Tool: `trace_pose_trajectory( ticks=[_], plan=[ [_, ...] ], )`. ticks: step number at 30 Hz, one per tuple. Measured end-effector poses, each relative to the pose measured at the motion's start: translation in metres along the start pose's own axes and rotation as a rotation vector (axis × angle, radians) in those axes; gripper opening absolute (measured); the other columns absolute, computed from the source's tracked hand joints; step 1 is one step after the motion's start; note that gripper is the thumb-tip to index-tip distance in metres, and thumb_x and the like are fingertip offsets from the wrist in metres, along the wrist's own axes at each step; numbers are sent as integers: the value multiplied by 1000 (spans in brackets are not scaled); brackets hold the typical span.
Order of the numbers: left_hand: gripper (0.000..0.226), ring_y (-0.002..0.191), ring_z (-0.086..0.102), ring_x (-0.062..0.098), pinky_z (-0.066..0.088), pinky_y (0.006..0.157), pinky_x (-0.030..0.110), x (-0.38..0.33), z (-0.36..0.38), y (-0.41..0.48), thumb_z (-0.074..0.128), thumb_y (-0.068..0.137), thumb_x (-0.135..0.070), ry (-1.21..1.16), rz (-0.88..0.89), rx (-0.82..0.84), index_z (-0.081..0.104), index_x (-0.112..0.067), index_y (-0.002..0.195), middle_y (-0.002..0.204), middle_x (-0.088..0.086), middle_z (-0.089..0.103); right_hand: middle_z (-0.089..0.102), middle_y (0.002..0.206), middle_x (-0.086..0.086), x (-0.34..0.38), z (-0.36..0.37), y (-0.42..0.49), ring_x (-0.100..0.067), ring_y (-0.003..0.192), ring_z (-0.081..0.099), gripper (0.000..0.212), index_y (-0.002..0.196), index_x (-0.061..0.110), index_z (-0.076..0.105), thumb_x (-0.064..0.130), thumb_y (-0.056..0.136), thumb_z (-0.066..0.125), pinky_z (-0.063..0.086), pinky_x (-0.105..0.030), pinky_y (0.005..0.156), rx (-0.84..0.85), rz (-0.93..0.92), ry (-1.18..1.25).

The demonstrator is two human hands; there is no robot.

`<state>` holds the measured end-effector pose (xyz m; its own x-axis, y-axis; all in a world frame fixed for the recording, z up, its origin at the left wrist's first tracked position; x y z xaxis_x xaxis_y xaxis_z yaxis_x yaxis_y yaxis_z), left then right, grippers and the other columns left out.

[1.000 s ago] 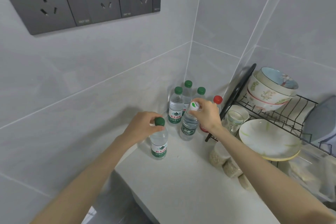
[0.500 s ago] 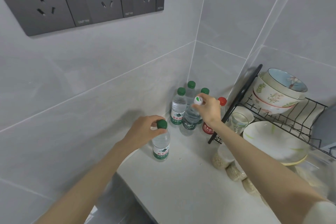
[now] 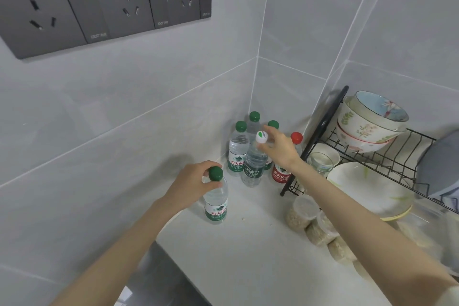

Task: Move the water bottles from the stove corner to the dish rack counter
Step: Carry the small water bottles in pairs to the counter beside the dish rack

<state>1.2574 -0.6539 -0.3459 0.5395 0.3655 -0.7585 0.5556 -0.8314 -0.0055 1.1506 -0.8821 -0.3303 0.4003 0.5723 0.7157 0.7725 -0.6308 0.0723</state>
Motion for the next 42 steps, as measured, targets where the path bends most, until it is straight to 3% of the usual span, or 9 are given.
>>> trace_pose_trajectory(
  ticks=[4,8,12,15,23,25,29,35,42],
  plan=[
    [24,88,63,4,38,74,5,-3,3,1,73,80,-17,2,46,-29,65,-19,103,92,-7,69,60,130,-3,23,-32,-22,-18,118,58,44,134,16,51,16,91,60,46,-34,103,-99,-205,-80],
    [21,80,60,-2,40,74,12,-3,9,5,72,81,-17,18,82,-19,64,-23,100,85,-10,67,64,122,-4,28,-76,-44,-19,98,65,34,128,19,57,17,94,56,52,-35,90,-307,-387,-280],
    [32,94,65,10,45,85,19,-15,16,18,73,80,-18,-42,104,-1,65,-25,111,95,-6,72,59,130,-8,7,-102,-54,-23,129,49,37,128,15,57,10,92,57,46,-39,99,-371,-358,-415],
    [27,83,64,11,46,83,28,-36,21,34,74,79,-21,-54,157,5,64,-35,101,84,-12,70,56,135,-9,-12,-103,-54,-21,134,44,39,131,10,55,10,92,57,43,-41,106,-363,-319,-421],
    [17,80,63,11,44,72,15,-88,47,78,72,82,-17,-51,333,112,65,-22,97,79,-13,65,60,131,-5,-35,-109,-56,-17,135,43,36,126,6,60,3,91,57,40,-37,109,-328,-424,-361],
    [25,87,65,16,42,73,8,-93,54,87,72,82,-15,-43,347,120,67,-15,107,85,-6,67,61,129,-6,-35,-110,-56,-17,133,43,36,124,5,61,0,88,58,39,-34,109,-332,-437,-356],
    [21,85,64,26,49,81,33,-97,71,106,71,83,-15,-22,365,142,67,-12,104,86,5,68,62,129,-6,-39,-109,-56,-15,133,43,37,122,5,63,-1,86,58,38,-29,108,-341,-454,-376],
    [12,53,44,5,41,60,32,-90,94,130,66,87,-24,89,349,109,60,-22,96,64,-8,57,62,128,-3,-46,-105,-51,-17,133,45,39,122,7,64,-5,84,60,41,-32,108,-368,-468,-403],
    [33,78,63,21,52,79,39,-84,103,131,65,87,-30,124,359,77,59,-19,118,87,6,69,63,127,-3,-48,-102,-49,-18,133,45,39,121,8,64,-5,84,59,39,-32,109,-401,-467,-365]
  ],
)
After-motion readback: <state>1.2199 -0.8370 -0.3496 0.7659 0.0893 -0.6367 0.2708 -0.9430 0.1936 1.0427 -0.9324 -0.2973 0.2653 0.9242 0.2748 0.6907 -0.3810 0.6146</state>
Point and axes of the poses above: each hand's wrist, its own y-axis towards the middle knuckle, its own z-axis out of the palm, x = y × z, the point moved 1 cm from there along y, towards the middle knuckle
